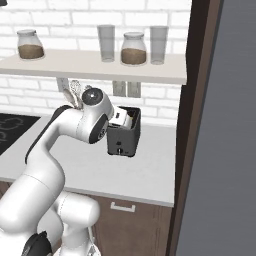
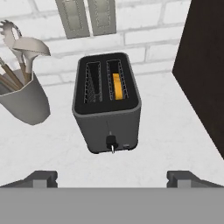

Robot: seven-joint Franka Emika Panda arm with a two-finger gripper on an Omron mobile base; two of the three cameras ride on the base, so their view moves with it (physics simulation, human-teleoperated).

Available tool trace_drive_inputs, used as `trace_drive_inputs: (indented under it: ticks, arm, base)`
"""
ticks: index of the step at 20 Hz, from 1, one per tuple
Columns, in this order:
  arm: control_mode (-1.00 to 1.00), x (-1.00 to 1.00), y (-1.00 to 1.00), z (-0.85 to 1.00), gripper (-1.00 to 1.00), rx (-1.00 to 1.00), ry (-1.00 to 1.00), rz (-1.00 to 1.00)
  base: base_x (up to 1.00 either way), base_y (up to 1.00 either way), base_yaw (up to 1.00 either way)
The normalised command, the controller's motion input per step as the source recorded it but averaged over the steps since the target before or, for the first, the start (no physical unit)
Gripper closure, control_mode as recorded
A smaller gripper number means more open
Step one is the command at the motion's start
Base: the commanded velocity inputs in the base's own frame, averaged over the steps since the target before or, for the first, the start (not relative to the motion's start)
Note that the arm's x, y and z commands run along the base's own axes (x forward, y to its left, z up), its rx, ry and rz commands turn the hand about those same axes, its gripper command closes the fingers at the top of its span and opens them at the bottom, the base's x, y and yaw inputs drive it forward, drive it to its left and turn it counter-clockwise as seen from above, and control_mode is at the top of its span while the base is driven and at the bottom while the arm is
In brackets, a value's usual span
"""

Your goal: Start the toaster. Once the lever pops up, take the bread to the plate on the dining counter.

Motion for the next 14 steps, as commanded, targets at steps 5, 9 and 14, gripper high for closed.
trace_drive_inputs:
  ticks: [5,9,14]
  arm:
    - [-1.0,0.0,0.0,0.0,-1.0,0.0,0.0,0.0]
    - [-1.0,0.0,0.0,0.0,-1.0,0.0,0.0,0.0]
    - [-1.0,0.0,0.0,0.0,-1.0,0.0,0.0,0.0]
  base:
    - [0.0,0.0,0.0]
    - [0.0,0.0,0.0]
    - [0.0,0.0,0.0]
